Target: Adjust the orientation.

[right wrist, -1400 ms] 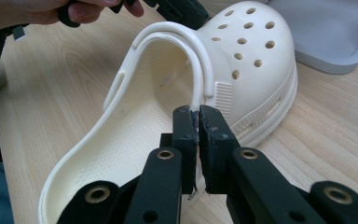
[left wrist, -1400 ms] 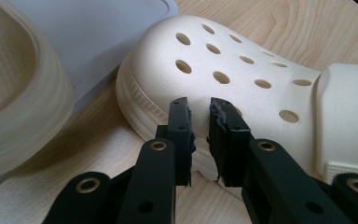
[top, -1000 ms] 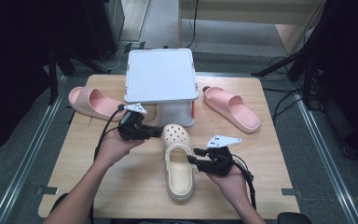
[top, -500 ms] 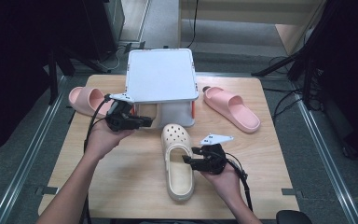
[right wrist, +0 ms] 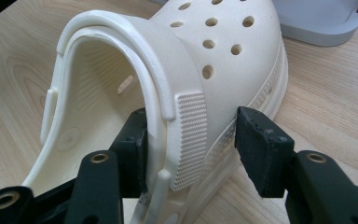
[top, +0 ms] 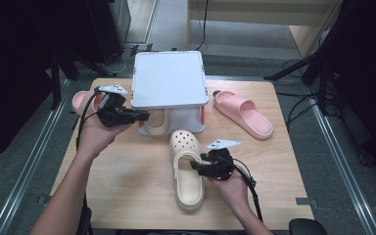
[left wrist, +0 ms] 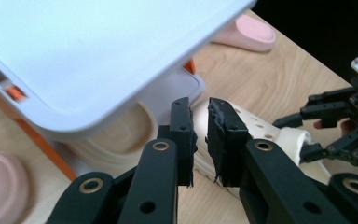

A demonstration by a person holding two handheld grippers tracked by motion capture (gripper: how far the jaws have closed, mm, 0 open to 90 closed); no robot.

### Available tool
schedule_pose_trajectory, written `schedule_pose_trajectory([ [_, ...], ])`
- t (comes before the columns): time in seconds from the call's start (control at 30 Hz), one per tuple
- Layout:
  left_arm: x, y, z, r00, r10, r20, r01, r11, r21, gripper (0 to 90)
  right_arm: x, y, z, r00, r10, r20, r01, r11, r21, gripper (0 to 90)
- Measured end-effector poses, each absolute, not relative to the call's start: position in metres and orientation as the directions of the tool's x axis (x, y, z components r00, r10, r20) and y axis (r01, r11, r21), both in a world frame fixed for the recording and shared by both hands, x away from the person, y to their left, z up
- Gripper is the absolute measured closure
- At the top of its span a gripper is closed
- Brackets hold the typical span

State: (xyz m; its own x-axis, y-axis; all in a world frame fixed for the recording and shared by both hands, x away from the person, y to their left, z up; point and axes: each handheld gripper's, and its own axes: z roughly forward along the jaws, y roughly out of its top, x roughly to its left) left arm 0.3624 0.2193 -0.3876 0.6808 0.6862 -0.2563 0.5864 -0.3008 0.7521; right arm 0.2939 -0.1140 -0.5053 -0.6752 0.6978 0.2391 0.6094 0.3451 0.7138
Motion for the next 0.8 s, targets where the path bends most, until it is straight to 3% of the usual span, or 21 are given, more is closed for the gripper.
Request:
schedule_pose_trajectory([
  [0.27, 0.38, 0.225, -0.37, 0.673, 0.698, -0.245, 0.584, -0.297, 0.756, 80.0, 0.296, -0.115, -0.502, -0.654, 0.715, 0.245, 0.629, 0.334, 0.702, 58.6],
  [0.57, 0.398, 0.222, -0.368, 0.637, 0.735, -0.23, 0.617, -0.309, 0.724, 80.3, 0.3, -0.116, -0.497, -0.663, 0.729, 0.172, 0.594, 0.372, 0.714, 71.0],
  [0.8, 0.404, 0.22, -0.373, 0.624, 0.751, -0.219, 0.637, -0.326, 0.698, 79.9, 0.306, -0.119, -0.493, -0.655, 0.738, 0.163, 0.593, 0.369, 0.716, 73.9],
])
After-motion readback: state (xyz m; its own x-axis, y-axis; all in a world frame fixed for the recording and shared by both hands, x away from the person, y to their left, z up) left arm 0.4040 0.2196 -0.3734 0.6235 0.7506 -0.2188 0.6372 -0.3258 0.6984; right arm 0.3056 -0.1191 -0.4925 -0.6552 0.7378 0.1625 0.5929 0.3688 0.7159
